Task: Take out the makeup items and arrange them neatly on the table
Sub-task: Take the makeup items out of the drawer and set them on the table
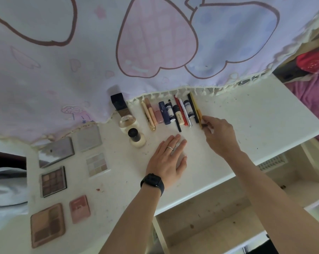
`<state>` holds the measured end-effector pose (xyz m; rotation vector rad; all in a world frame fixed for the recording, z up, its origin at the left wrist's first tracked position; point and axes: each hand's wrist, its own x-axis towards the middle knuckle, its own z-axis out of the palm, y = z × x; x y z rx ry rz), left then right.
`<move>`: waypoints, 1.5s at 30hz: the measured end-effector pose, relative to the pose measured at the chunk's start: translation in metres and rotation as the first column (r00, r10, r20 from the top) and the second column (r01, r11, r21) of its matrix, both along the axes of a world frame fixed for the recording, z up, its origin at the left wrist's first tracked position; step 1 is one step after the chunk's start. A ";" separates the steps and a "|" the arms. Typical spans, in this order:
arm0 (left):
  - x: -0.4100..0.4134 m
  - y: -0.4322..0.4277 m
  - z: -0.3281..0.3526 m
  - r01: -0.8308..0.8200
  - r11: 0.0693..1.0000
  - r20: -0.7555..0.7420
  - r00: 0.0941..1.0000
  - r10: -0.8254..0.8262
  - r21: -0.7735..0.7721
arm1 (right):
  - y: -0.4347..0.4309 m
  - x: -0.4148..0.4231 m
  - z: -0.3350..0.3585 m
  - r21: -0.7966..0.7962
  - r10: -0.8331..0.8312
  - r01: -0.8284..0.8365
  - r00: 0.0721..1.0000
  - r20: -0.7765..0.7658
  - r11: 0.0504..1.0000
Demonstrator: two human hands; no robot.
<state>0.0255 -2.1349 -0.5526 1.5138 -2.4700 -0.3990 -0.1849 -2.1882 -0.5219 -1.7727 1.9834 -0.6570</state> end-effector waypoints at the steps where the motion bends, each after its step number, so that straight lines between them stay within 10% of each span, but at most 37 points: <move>1: 0.000 0.000 0.000 0.001 1.000 -0.001 1.000 -0.001 -0.002 | -0.002 0.000 0.000 0.000 -0.001 0.001 1.000 -0.008 1.000; 14: -0.003 0.003 0.007 -0.005 0.999 0.031 0.999 0.006 -0.042 | -0.013 0.002 -0.003 0.011 0.119 -0.119 0.979 -0.164 0.993; 26: -0.042 -0.090 0.043 -0.051 0.999 0.394 0.918 0.052 -0.013 | -0.027 -0.005 0.004 -0.003 0.227 -0.232 0.953 -0.200 0.973; 38: -0.053 -0.088 0.044 -0.119 0.993 0.328 0.938 0.115 -0.008 | -0.024 -0.010 0.012 0.025 0.191 -0.190 0.978 -0.084 0.981; 45: -0.078 -0.017 0.037 0.076 0.997 0.109 0.991 -0.078 0.021 | 0.116 -0.063 0.010 -0.130 -0.136 0.148 0.986 0.094 0.980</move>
